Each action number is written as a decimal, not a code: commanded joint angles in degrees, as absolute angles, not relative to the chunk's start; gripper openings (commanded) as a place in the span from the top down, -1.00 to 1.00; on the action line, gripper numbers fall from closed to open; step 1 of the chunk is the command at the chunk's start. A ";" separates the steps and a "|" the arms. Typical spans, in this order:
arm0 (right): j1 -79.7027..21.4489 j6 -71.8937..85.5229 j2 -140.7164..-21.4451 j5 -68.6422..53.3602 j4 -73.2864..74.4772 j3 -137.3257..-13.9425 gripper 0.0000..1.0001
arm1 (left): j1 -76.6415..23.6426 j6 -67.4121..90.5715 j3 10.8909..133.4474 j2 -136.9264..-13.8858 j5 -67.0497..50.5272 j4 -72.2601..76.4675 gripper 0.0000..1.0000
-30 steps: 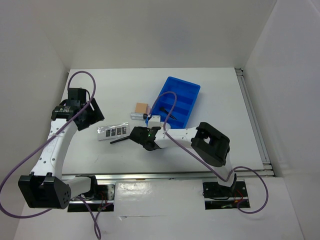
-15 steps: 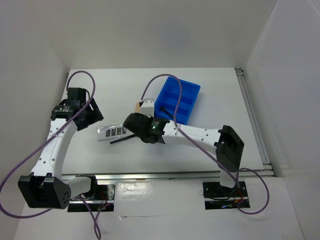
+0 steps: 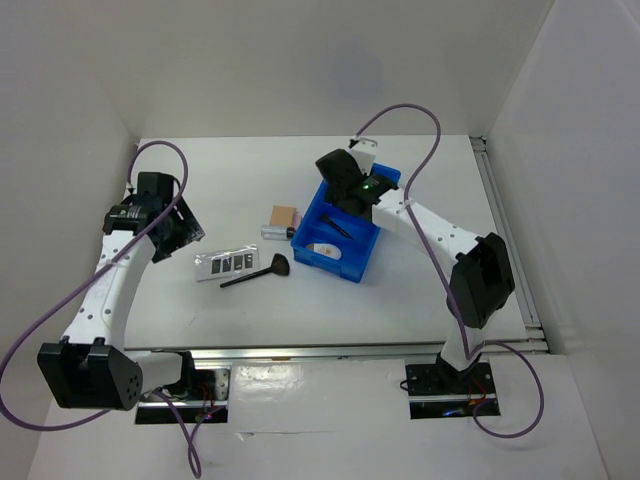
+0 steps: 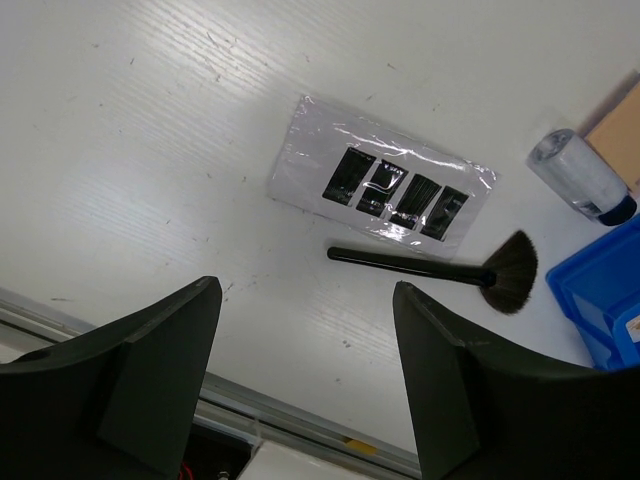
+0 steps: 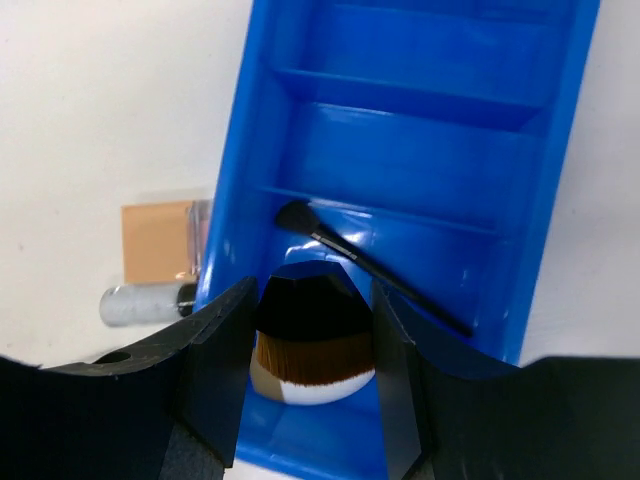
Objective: Organize the makeup
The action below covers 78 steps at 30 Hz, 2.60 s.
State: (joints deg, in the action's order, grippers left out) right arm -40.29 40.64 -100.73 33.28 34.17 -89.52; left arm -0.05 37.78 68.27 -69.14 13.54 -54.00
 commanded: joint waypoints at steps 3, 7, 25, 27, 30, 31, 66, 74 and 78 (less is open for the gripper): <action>-36.83 38.58 -101.42 29.09 29.89 -89.21 0.28 | -0.26 39.02 71.37 -71.89 14.41 -54.05 -0.66; -34.46 39.11 -102.57 26.38 29.88 -86.93 0.28 | -0.26 39.02 71.89 -73.03 14.41 -54.05 -0.66; -31.47 38.50 -110.30 22.85 28.12 -85.86 0.22 | -0.26 38.50 72.42 -75.84 14.41 -53.53 -0.66; -31.46 38.50 -110.30 22.85 28.12 -85.87 0.22 | -0.26 38.50 72.95 -75.85 14.41 -53.53 -0.66; -31.46 38.50 -110.83 22.32 28.12 -86.40 0.11 | -0.26 37.97 72.95 -76.46 14.41 -53.53 -0.66; -31.46 38.50 -111.35 22.32 28.65 -86.40 0.06 | -0.26 37.97 73.47 -76.46 14.41 -53.53 -0.66; -57.57 13.20 -125.32 5.19 32.61 -107.13 -0.38 | -0.79 38.67 67.85 -61.17 14.15 -52.47 -0.66; -56.43 8.88 -133.59 -0.51 32.61 -114.78 -0.57 | -0.79 38.67 67.85 -61.17 14.15 -52.47 -0.66; -55.90 8.88 -133.59 -3.16 32.09 -113.30 -0.57 | -0.79 38.67 67.85 -61.69 14.15 -52.47 -0.66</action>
State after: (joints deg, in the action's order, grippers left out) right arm -56.51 10.35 -133.75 0.36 32.27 -111.35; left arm -0.58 37.93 67.44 -62.13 13.43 -52.71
